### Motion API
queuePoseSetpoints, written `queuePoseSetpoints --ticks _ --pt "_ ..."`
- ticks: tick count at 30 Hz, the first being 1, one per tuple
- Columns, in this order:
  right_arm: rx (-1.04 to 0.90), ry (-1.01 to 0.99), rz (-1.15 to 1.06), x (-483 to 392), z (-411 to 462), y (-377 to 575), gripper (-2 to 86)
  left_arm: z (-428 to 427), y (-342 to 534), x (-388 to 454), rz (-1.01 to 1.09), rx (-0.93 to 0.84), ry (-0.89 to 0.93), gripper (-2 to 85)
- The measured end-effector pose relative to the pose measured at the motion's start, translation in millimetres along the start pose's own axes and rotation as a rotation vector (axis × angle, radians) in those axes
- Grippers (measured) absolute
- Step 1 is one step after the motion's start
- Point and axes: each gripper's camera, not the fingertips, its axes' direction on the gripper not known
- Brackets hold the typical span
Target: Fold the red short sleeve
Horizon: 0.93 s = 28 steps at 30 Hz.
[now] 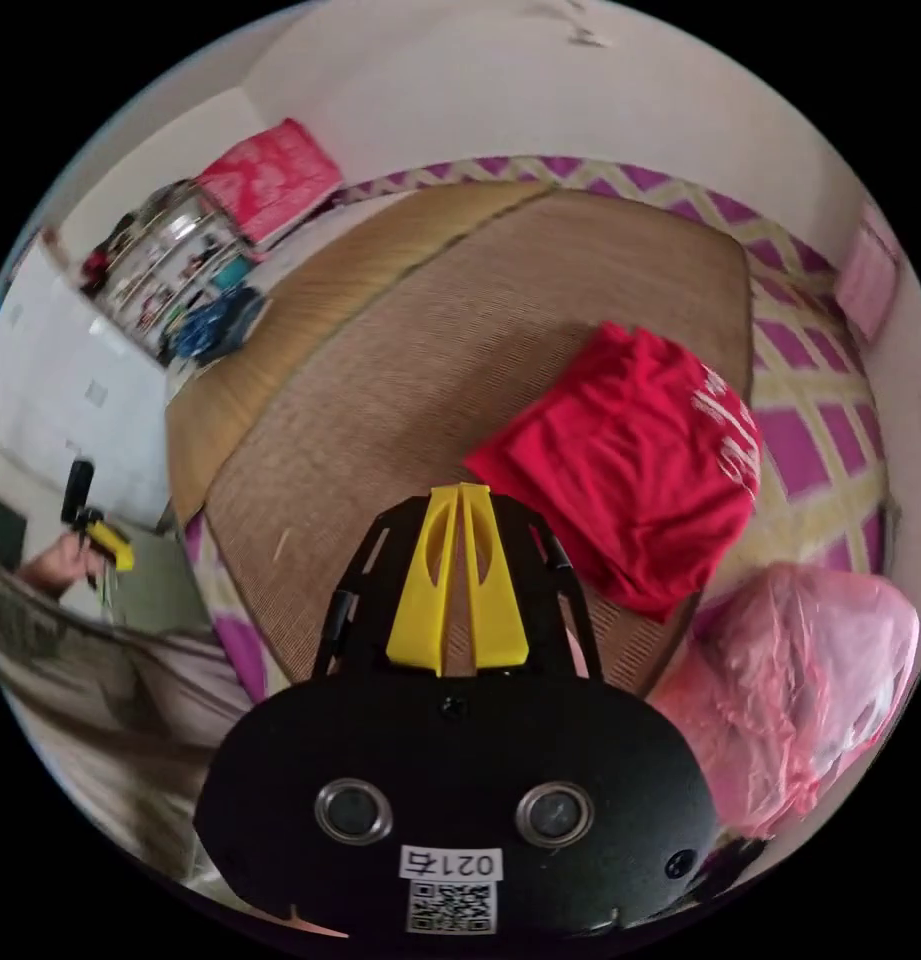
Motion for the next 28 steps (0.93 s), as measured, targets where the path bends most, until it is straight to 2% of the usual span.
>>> queuePoseSetpoints --ticks 3,7,8,12,15,17,23,28 --pt "0.063 0.085 -0.226 -106.3 -37.7 -25.6 -0.3 -29.2 46.2 6.4 0.063 0.128 -0.217 -0.8" --pt "0.163 0.152 -0.408 -229.6 -64.5 -58.8 2.5 -77.7 114.4 19.5 0.234 0.366 -0.658 0.4" --pt "0.174 0.174 -0.457 -267.9 -66.3 -72.3 4.0 -94.1 129.1 9.3 0.259 0.411 -0.701 2.8" --pt "0.09 0.209 -0.423 -381.4 -57.0 -144.1 5.5 -150.4 148.3 -50.0 0.25 0.411 -0.674 6.0" --pt "-0.001 0.172 -0.328 -437.8 -55.5 -211.0 2.1 -192.3 152.7 -81.0 0.23 0.379 -0.748 2.6" --pt "-0.051 0.132 -0.34 -467.9 -62.8 -250.5 0.8 -213.9 156.1 -90.6 0.203 0.362 -0.773 -0.2" --pt "0.026 0.184 -0.339 -533.7 -121.9 -342.6 0.2 -202.6 177.3 -93.5 0.188 0.37 -0.877 -0.6" --pt "0.137 0.19 -0.348 -564.1 -162.4 -387.3 5.5 -171.5 186.9 -100.1 0.105 0.412 -0.918 2.5"
